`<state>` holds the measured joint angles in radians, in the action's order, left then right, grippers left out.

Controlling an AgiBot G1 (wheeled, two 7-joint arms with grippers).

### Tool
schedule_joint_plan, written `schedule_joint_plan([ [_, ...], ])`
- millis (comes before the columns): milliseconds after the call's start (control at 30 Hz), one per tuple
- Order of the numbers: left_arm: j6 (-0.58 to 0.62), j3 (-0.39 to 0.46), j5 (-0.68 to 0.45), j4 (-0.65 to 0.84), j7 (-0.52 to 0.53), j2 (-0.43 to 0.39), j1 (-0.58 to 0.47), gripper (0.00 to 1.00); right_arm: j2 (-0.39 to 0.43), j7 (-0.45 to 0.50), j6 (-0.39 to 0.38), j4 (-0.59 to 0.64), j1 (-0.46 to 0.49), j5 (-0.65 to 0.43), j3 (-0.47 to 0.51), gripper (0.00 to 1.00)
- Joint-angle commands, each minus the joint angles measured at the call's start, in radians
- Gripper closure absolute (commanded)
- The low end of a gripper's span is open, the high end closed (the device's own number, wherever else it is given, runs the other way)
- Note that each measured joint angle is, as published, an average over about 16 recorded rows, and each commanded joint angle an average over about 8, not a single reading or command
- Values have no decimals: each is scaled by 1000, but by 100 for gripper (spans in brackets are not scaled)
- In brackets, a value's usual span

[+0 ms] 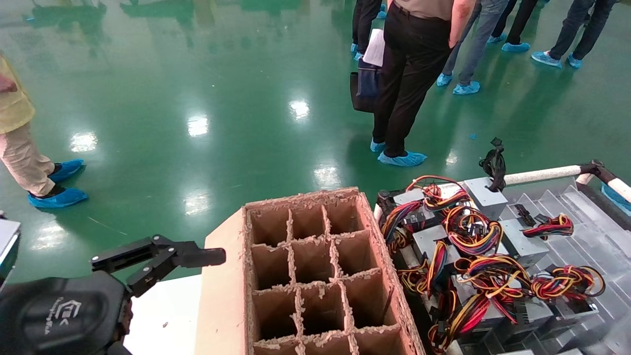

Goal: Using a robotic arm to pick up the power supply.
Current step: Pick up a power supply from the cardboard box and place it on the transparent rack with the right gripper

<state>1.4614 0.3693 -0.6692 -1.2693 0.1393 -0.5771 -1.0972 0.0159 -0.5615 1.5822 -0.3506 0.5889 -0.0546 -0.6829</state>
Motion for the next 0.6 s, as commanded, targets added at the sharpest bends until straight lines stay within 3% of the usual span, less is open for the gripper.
schedule_joint_plan([
  [33,0,0,0,0,0,0,0,0,12,0,2,16,-4,-7,-4,100],
  [333,0,0,0,0,0,0,0,0,29,-7,0,56,-8,-5,-13,100],
  [600,0,0,0,0,0,0,0,0,39,-8,-5,19,-7,-8,-4,100],
])
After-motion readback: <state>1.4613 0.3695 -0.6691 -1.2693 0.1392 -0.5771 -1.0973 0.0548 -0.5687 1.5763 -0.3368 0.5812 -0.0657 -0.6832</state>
